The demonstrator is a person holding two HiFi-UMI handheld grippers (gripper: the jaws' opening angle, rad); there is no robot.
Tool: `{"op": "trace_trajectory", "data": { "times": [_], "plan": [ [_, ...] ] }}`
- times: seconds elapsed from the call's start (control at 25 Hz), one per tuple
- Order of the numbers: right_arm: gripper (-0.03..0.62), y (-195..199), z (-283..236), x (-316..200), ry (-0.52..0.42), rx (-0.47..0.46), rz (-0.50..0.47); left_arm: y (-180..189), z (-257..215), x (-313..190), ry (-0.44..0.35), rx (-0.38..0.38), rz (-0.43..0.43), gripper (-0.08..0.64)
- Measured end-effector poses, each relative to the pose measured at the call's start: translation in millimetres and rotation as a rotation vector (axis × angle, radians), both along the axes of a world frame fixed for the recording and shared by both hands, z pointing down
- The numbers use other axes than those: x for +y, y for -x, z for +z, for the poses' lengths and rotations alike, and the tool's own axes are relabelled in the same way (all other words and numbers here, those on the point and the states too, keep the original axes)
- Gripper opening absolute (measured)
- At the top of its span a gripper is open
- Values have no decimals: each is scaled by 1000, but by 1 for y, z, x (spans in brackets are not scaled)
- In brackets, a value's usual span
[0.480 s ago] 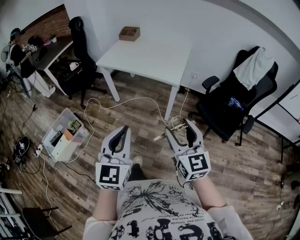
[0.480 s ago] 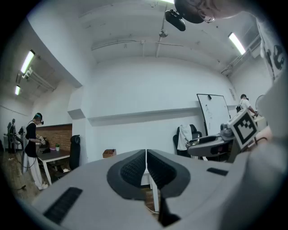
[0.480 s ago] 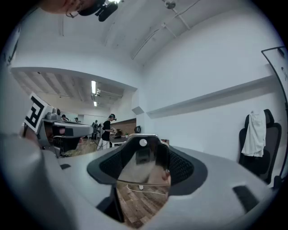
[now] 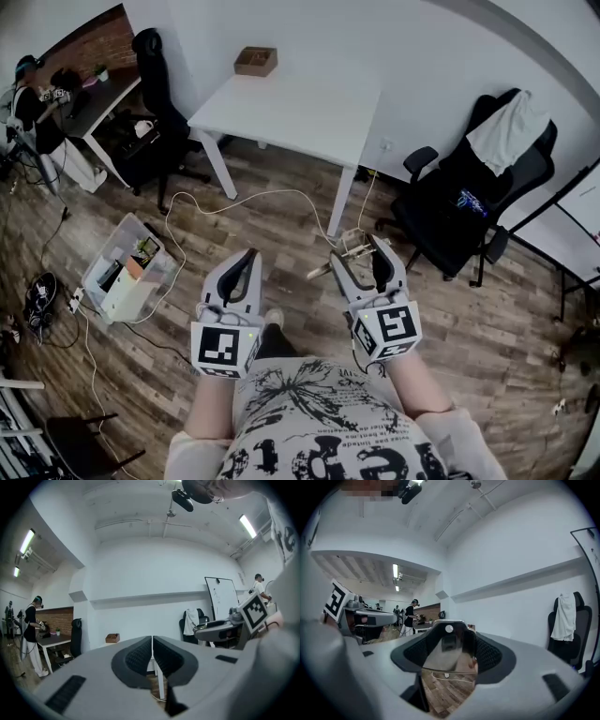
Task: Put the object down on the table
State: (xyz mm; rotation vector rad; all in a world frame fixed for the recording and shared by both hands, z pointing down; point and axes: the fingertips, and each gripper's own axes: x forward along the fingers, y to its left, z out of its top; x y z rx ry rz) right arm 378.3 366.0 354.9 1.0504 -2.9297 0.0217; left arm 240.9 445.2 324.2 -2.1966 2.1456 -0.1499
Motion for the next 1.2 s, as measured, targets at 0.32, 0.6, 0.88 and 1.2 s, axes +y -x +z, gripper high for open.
{"op": "trace_trajectory", "data": {
  "times": [0.32, 0.6, 0.88, 1.2],
  "plan": [
    [279, 42, 19, -32, 47, 37, 33, 47, 15, -32, 20, 7, 21, 12],
    [279, 107, 21, -82, 72, 41, 81, 120, 14, -86, 30, 30, 49, 12],
    [279, 170, 15, -140, 77, 33, 149, 196, 20, -138, 49, 23, 77, 12],
    [279, 224, 18, -182, 111, 42, 142, 248, 28, -172, 80, 53, 64, 12]
  ]
}}
